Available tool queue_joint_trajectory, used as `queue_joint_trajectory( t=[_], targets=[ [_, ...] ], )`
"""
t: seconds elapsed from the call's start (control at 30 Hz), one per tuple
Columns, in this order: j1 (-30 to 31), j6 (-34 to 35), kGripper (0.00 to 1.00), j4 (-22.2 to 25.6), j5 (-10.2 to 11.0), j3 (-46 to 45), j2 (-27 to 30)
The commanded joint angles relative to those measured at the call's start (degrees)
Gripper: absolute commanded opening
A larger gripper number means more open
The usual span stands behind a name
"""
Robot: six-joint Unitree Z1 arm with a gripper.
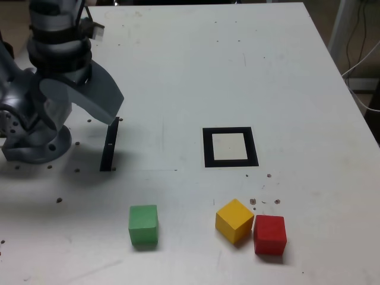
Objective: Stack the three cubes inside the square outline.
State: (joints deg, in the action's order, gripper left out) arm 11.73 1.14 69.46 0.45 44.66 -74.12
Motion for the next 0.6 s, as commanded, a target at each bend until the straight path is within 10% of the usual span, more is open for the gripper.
queue_joint_trajectory(
  t=[0.0,0.57],
  targets=[
    [0.05,-0.08,0.99,0.10,-0.01,-0.06,0.23],
    [-2.51,-0.11,0.99,3.33,-0.81,6.77,0.95]
  ],
)
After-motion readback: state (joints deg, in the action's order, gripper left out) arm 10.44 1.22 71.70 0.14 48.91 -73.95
